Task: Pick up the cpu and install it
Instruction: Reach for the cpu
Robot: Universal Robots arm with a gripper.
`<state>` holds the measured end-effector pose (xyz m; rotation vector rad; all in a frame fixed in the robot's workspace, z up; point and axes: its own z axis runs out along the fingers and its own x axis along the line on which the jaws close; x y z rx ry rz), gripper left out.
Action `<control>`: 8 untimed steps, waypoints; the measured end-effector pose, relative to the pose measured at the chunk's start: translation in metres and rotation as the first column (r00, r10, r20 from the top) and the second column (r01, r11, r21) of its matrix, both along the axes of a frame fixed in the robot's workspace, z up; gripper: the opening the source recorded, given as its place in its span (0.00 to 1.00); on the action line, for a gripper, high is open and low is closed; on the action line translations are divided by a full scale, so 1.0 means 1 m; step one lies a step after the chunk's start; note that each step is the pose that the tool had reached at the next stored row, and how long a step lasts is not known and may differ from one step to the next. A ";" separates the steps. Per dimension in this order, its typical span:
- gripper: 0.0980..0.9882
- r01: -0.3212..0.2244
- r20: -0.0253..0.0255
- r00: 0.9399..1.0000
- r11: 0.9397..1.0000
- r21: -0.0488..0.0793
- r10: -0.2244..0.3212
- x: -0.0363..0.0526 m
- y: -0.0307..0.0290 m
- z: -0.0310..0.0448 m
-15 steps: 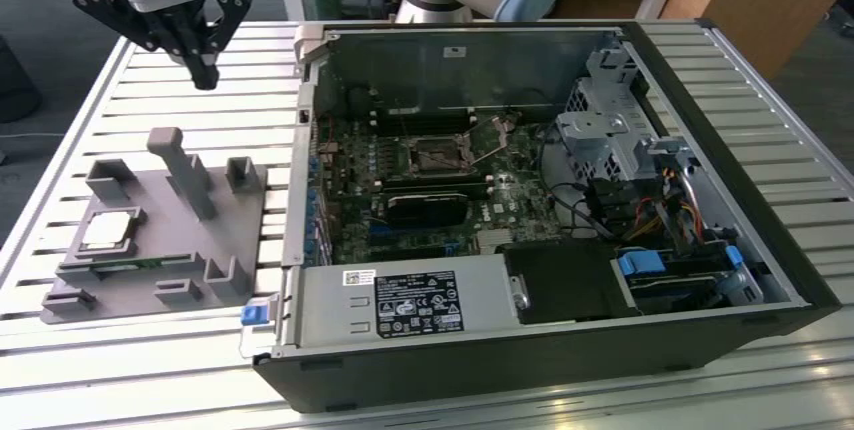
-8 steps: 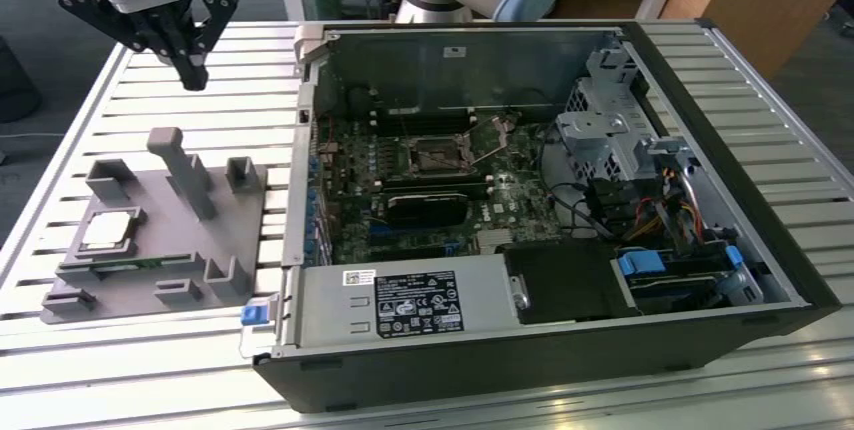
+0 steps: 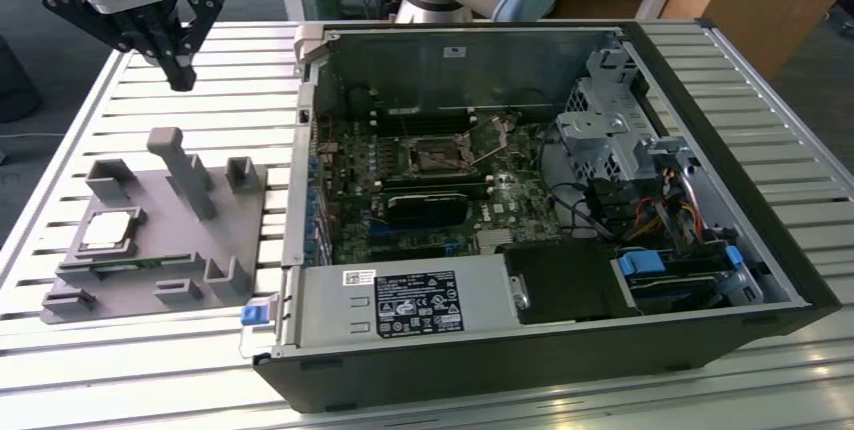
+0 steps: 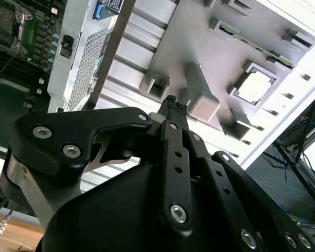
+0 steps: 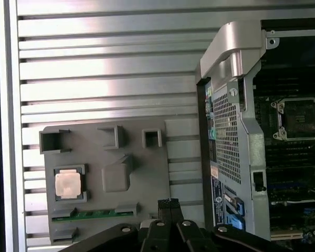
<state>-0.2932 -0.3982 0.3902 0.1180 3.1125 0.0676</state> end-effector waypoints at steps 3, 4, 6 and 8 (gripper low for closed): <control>0.01 0.000 0.000 1.000 1.000 0.000 0.000 -0.0040 0.0000 -0.0001; 0.01 0.000 0.000 1.000 1.000 0.000 0.000 -0.0053 0.0000 -0.0001; 0.01 0.000 0.000 1.000 1.000 0.000 0.000 -0.0076 0.0000 -0.0003; 0.01 0.000 0.000 1.000 1.000 0.000 0.000 -0.0099 0.0000 -0.0003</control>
